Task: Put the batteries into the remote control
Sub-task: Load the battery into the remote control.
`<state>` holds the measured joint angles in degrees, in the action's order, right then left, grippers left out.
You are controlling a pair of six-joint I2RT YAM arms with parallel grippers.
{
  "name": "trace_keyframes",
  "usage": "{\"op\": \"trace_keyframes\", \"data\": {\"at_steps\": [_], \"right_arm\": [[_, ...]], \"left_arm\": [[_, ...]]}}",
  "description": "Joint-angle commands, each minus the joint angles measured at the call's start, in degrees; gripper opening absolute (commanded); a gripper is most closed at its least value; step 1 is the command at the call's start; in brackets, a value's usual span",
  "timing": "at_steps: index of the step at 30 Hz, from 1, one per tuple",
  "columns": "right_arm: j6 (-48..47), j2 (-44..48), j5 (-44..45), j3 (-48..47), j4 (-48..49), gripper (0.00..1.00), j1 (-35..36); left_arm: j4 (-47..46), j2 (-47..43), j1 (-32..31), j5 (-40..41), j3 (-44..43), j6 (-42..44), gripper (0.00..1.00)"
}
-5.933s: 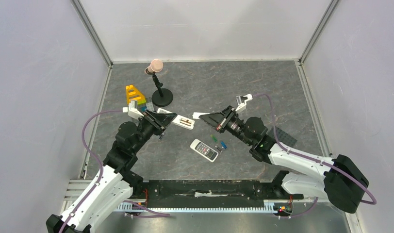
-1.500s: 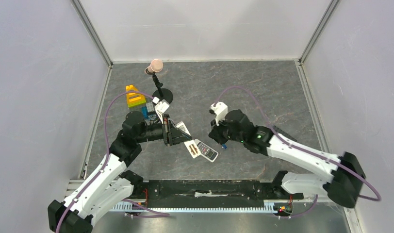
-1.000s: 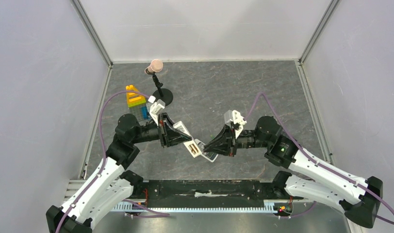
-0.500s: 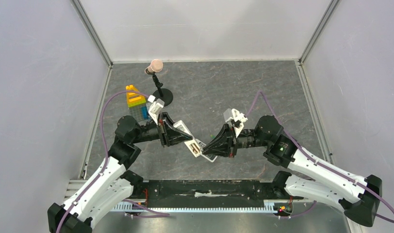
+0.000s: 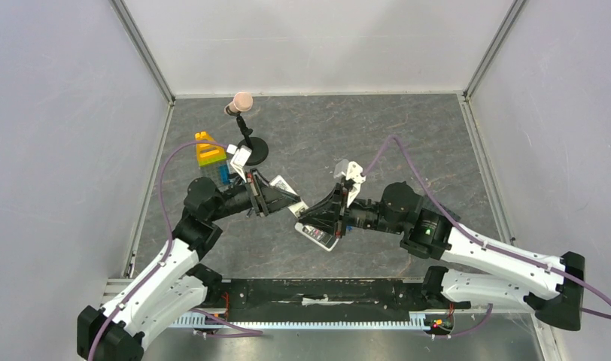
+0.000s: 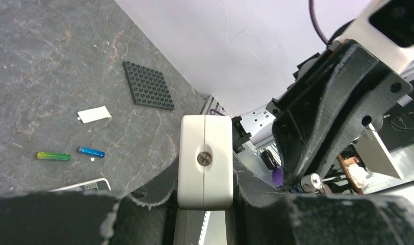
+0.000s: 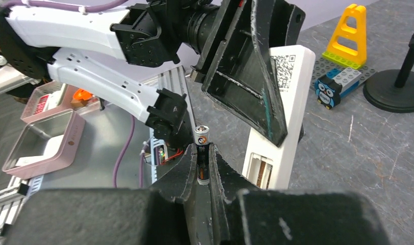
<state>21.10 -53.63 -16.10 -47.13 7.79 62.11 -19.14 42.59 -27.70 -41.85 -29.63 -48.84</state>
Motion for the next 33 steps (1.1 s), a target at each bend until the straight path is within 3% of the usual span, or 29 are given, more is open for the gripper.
{"op": "trace_keyframes", "data": {"at_steps": [1, 33], "right_arm": [[-4.2, -1.9, 7.7, -4.1, -2.8, 0.03, 1.9], [-8.4, -4.4, 20.2, -1.2, -6.8, 0.03, 4.1]], "left_arm": [[-3.4, 1.6, 0.1, 0.6, -0.9, -3.9, 0.02], [-3.8, 2.7, 0.1, 1.1, -1.1, -4.1, 0.02]]}}
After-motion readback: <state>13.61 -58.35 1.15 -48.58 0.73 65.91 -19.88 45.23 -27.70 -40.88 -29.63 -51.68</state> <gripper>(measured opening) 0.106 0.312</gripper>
